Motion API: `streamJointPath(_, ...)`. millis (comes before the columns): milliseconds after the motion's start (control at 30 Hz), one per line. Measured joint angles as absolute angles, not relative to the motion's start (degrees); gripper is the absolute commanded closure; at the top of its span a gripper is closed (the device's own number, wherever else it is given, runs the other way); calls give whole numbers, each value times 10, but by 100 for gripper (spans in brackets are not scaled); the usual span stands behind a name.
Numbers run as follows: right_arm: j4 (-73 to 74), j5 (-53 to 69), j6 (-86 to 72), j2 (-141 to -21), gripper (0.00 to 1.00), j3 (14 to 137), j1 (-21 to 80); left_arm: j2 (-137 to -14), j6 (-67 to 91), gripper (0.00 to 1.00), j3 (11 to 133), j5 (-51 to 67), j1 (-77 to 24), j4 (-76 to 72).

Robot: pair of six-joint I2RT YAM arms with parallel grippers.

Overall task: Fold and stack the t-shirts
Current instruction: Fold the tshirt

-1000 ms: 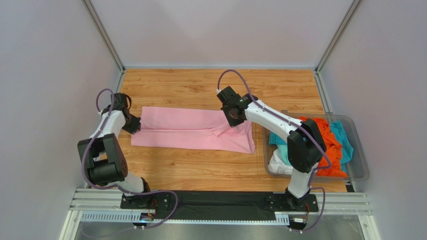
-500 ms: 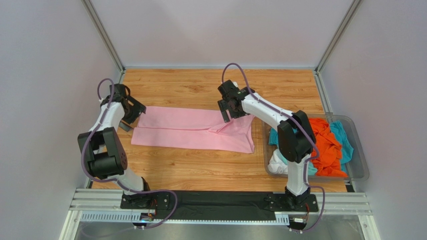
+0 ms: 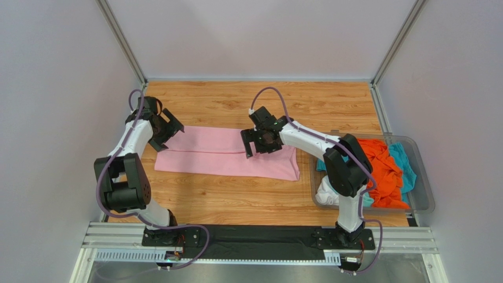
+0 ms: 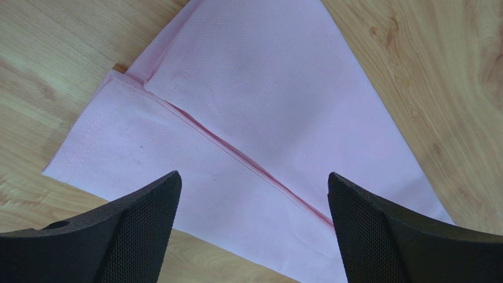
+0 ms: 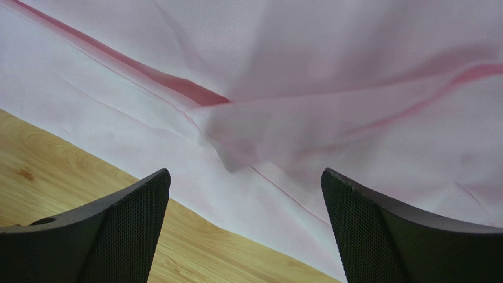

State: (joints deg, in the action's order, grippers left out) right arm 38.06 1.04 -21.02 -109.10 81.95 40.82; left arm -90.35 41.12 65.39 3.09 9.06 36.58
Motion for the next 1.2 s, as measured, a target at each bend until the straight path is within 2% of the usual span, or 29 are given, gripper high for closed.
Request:
streamJointPath(267,330,60,-252,-1218,0,943,414,-868,406,0,638,11,91,371)
streamJointPath(533,314,30,-260,-1228,0,1027,414,-855,396,0,638,0,91,382)
streamJointPath(633,312,1,-269,-1186,0,977,414,-856,392,0,638,19,91,379)
streamJointPath(733,317,-31,-290,-1107,0,869,414,-875,385,0,652,40,82,378)
streamJointPath(900,312,-40,-334,-992,0,700,412,-968,364,0,718,63,45,363)
streamJointPath(1033,306,-29,-358,-990,0,644,399,-1034,353,0,742,73,33,354)
streamJointPath(1200,303,-13,-355,-1030,0,657,367,-1055,345,0,711,74,36,353)
